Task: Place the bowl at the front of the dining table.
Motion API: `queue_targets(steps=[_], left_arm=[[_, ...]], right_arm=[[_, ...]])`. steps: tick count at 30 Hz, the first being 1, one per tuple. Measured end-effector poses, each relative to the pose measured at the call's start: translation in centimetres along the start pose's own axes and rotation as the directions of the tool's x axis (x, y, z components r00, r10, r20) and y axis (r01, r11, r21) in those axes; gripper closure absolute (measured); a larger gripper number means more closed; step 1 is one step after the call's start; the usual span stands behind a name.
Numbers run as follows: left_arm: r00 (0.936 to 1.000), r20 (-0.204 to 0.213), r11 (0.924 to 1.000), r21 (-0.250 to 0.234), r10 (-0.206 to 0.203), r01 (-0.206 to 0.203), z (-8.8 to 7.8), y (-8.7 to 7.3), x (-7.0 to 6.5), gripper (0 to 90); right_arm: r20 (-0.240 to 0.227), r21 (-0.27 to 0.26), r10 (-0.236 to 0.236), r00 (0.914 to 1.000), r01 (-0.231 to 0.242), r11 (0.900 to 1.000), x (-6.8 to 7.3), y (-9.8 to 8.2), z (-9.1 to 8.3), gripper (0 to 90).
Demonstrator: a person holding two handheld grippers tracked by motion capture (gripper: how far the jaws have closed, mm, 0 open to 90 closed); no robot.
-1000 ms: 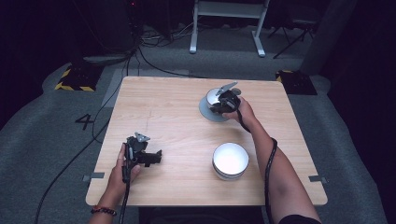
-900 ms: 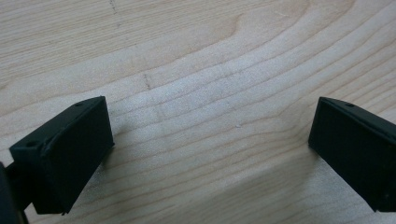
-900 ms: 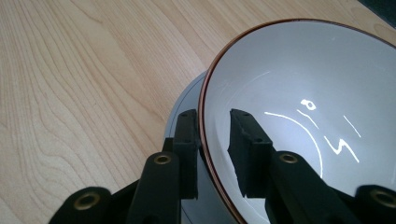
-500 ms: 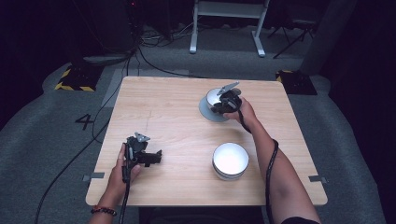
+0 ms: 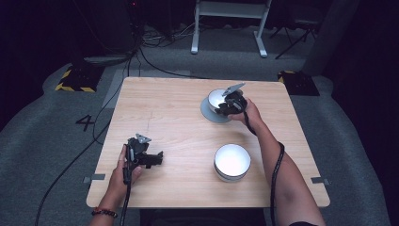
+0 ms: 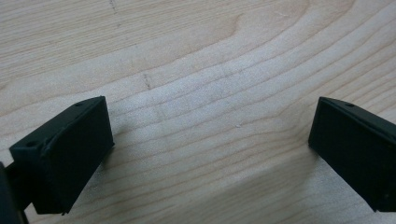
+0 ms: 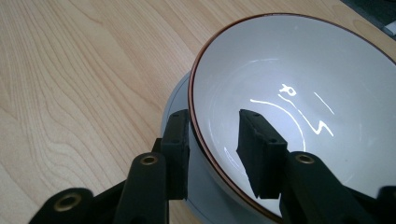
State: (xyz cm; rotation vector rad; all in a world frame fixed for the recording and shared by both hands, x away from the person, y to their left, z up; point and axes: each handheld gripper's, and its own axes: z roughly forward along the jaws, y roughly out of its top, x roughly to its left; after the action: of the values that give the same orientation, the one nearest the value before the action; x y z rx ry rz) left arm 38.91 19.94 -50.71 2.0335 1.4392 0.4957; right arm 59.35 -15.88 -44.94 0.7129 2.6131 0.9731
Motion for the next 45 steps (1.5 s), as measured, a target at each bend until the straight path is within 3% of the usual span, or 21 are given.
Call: queue_targets(steps=[8, 13, 19, 27, 45], left_arm=[[1.0000, 0.000, 1.0000, 0.001, 0.000, 0.000, 0.0, 0.0, 0.0, 0.0], [1.0000, 0.000, 1.0000, 0.000, 0.000, 0.000, 0.0, 0.0, 0.0, 0.0], [1.0000, 0.000, 1.0000, 0.000, 0.000, 0.000, 0.0, 0.0, 0.0, 0.0], [1.0000, 0.000, 1.0000, 0.000, 0.000, 0.000, 0.0, 0.0, 0.0, 0.0], [1.0000, 0.000, 1.0000, 0.000, 0.000, 0.000, 0.0, 0.0, 0.0, 0.0]], right_arm=[[0.009, -0.003, 0.007, 0.9999, -0.007, 1.000, -0.1, -0.4, -0.6, 59.0], [0.031, -0.002, 0.025, 0.9992, -0.025, 1.000, 0.0, -0.7, -0.7, 48.3], [0.038, -0.007, 0.021, 0.9990, -0.021, 1.000, 0.3, -0.7, -0.8, 41.6], [0.105, -0.008, 0.009, 0.9944, -0.008, 1.000, 0.6, -0.8, -1.1, 28.4], [0.109, -0.024, -0.033, 0.9935, 0.036, 0.999, 1.7, -0.9, -2.0, 21.9]])
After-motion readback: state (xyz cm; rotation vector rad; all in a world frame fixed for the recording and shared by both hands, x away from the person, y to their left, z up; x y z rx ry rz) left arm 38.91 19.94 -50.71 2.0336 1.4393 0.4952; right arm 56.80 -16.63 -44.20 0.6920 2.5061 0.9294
